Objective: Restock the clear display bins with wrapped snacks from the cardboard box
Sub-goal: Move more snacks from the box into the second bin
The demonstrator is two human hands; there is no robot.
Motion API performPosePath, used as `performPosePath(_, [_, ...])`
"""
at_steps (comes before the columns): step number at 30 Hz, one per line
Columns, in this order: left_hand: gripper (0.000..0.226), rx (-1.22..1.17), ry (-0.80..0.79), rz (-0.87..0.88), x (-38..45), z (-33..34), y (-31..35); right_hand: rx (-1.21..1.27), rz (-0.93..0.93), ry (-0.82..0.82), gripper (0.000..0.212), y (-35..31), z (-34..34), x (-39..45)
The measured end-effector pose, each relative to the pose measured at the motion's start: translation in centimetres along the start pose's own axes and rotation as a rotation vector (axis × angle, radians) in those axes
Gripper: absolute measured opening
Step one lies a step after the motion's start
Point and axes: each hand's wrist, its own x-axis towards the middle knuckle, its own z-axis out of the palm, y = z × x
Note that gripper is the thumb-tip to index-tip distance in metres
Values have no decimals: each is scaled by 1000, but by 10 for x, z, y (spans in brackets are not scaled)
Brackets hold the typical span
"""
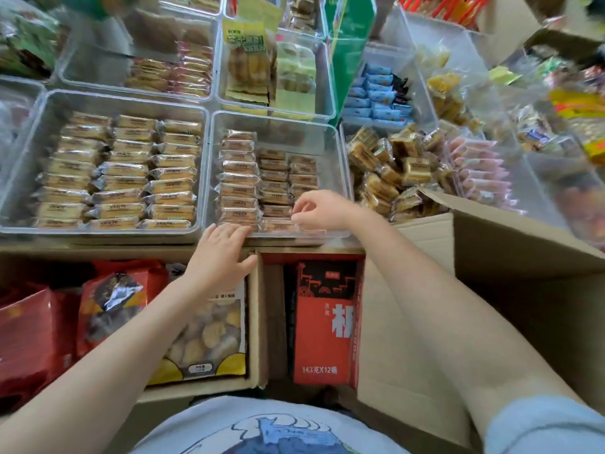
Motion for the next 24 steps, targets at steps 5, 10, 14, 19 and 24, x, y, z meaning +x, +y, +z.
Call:
performPosePath(5, [38,-261,97,216,-44,-4,109,381,-130,216,19,51,-61,-151])
performPosePath(10, [39,-295,49,646,-105,21,271,448,24,473,19,165,-69,-268])
performPosePath(14, [29,-240,-2,727,-125,72,361,307,230,326,16,265,-35,-301])
performPosePath(19, [30,-130,-30,599,-115,122,423,-85,323,14,27,359,10,-300])
performPosePath(24, [29,51,-125,413,-100,141,421,-391,323,-252,74,407,48,-287])
